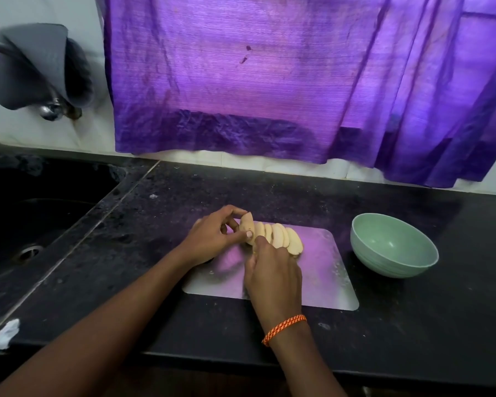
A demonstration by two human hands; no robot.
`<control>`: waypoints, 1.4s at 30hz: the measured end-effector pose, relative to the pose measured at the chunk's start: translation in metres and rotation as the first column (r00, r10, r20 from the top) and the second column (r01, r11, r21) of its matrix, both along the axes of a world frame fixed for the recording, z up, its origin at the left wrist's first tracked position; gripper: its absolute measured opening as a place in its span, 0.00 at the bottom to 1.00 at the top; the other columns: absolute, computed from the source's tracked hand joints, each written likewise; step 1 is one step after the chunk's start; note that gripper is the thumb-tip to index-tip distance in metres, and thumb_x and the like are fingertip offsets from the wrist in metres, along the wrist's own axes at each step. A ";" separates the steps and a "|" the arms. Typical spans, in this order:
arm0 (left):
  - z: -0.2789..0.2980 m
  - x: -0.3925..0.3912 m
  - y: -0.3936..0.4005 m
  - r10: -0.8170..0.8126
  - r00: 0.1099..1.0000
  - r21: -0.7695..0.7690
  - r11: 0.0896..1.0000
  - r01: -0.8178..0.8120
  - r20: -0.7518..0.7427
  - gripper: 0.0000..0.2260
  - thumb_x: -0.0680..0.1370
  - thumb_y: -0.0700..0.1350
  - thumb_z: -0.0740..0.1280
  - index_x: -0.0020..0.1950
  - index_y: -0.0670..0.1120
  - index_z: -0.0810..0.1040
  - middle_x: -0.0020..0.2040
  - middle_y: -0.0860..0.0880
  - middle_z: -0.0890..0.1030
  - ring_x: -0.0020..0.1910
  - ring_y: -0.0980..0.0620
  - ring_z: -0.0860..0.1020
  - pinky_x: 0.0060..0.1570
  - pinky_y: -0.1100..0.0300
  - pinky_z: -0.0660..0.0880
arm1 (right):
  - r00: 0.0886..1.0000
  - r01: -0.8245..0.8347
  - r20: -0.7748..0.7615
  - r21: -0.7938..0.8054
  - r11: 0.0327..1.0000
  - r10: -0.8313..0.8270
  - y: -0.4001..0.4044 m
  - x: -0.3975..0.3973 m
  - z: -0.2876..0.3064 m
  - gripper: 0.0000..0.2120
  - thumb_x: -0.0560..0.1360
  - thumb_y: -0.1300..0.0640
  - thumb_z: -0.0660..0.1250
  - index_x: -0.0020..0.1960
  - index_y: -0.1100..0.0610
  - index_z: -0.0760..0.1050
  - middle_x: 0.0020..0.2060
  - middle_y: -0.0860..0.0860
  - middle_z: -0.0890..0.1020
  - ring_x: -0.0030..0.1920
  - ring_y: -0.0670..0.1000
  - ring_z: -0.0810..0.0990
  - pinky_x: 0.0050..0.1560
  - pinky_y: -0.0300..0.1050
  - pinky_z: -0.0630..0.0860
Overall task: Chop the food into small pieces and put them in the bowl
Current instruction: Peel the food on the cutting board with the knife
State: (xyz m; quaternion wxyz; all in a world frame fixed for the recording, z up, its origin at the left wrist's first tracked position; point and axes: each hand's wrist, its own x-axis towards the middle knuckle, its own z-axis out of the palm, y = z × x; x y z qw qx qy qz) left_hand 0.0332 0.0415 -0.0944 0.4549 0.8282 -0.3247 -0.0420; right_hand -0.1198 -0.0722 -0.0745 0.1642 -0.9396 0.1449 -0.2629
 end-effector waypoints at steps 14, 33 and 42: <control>0.007 -0.006 0.000 0.003 1.000 0.004 1.000 -0.003 0.012 0.26 0.69 0.66 0.72 0.66 0.65 0.80 0.47 0.60 0.86 0.43 0.61 0.81 0.52 0.52 0.79 | 0.999 0.043 -0.016 0.049 0.998 -0.042 0.001 -0.008 0.002 0.12 0.82 0.53 0.62 0.64 0.52 0.73 0.43 0.52 0.80 0.42 0.53 0.78 0.37 0.45 0.67; 0.005 -0.004 0.001 -0.006 0.998 0.047 0.999 0.003 0.063 0.20 0.76 0.72 0.68 0.67 0.70 0.76 0.54 0.63 0.84 0.50 0.63 0.82 0.61 0.44 0.80 | 0.998 0.055 0.011 0.045 0.997 -0.056 0.000 -0.003 0.004 0.12 0.82 0.51 0.63 0.65 0.51 0.74 0.41 0.50 0.81 0.37 0.50 0.69 0.36 0.42 0.65; 0.002 0.002 0.003 -0.036 0.998 0.005 0.999 0.036 0.050 0.16 0.82 0.60 0.69 0.70 0.65 0.75 0.58 0.57 0.81 0.46 0.62 0.78 0.53 0.55 0.76 | 0.998 0.043 0.035 0.048 0.998 -0.044 0.000 0.001 0.004 0.11 0.83 0.50 0.63 0.63 0.51 0.75 0.43 0.51 0.83 0.41 0.52 0.80 0.36 0.42 0.67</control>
